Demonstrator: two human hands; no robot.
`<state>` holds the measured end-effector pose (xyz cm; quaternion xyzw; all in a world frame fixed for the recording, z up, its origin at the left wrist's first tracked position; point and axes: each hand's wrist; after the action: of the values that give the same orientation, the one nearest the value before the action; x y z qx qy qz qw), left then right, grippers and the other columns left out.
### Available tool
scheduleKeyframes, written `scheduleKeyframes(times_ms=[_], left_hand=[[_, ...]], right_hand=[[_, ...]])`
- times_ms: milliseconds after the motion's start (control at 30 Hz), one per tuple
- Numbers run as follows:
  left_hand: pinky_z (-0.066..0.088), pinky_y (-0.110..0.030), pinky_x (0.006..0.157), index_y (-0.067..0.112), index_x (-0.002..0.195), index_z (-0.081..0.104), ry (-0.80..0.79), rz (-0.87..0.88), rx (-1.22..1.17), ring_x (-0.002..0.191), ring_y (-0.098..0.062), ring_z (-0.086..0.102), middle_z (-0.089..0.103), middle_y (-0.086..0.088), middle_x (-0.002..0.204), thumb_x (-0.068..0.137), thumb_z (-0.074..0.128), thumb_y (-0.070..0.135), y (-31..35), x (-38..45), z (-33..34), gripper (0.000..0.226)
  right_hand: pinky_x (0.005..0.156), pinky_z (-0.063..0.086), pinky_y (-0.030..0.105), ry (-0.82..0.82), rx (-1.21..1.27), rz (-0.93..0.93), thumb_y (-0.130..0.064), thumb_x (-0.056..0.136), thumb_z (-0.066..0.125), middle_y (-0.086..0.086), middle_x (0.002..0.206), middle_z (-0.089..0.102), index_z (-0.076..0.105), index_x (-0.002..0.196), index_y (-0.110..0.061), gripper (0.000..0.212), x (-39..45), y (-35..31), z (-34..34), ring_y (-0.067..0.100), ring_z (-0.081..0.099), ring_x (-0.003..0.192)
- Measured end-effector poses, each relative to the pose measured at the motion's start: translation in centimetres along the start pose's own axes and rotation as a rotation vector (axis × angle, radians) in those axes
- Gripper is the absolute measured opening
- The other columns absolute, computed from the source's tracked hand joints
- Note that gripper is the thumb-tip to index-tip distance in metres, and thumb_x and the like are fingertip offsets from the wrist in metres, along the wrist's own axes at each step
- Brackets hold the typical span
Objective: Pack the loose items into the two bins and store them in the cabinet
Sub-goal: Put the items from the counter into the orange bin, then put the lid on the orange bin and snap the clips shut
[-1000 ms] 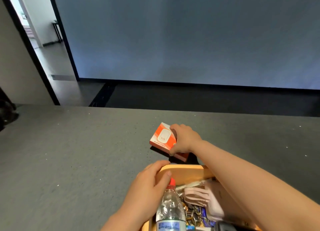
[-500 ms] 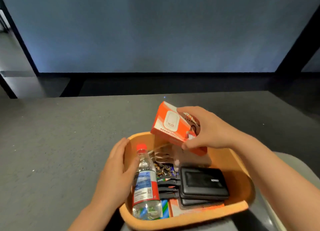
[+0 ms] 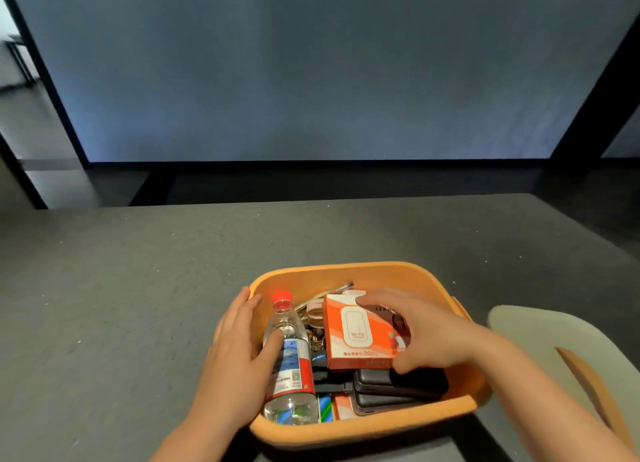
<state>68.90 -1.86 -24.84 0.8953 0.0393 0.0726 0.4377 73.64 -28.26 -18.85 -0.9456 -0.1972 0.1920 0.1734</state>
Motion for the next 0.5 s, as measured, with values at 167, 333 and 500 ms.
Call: scheduleKeyframes(times_ms=[167,333,500], left_hand=[[0.025,-0.036,0.112,0.033,0.145,0.028,0.011,-0.006,-0.005,0.139,-0.005,0.02,0.016,0.019,0.154,0.091,0.054,0.038,0.2,0.2,0.0,0.06],[0.024,-0.035,0.113,0.033,0.144,0.03,0.011,0.016,-0.009,0.138,-0.004,0.02,0.019,0.019,0.153,0.091,0.055,0.036,-0.1,0.1,-0.1,0.058],[0.028,-0.035,0.112,0.042,0.133,0.039,0.058,0.181,0.072,0.132,0.001,0.025,0.03,0.024,0.145,0.088,0.059,0.032,1.4,-1.1,0.2,0.05]], right_hand=[[0.119,0.016,0.039,-0.006,-0.013,0.012,-0.026,0.069,0.076,-0.022,0.155,0.013,0.018,0.144,-0.051,0.097,0.4,0.4,0.4,0.008,0.011,0.143],[0.121,-0.001,0.038,0.126,-0.034,-0.023,-0.042,0.071,0.069,-0.03,0.153,0.005,0.017,0.141,-0.055,0.089,-1.3,1.0,0.9,-0.003,0.001,0.142],[0.116,0.024,0.041,0.702,0.214,0.19,-0.049,0.083,0.058,-0.017,0.151,0.031,0.046,0.132,-0.042,0.051,-3.5,5.8,2.9,0.009,0.028,0.141]])
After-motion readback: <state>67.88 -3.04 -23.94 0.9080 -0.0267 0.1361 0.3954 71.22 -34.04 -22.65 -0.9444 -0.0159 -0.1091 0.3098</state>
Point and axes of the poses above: each hand's wrist, its own x-axis towards the middle knuckle, its own z-axis out of the palm, y = z × x
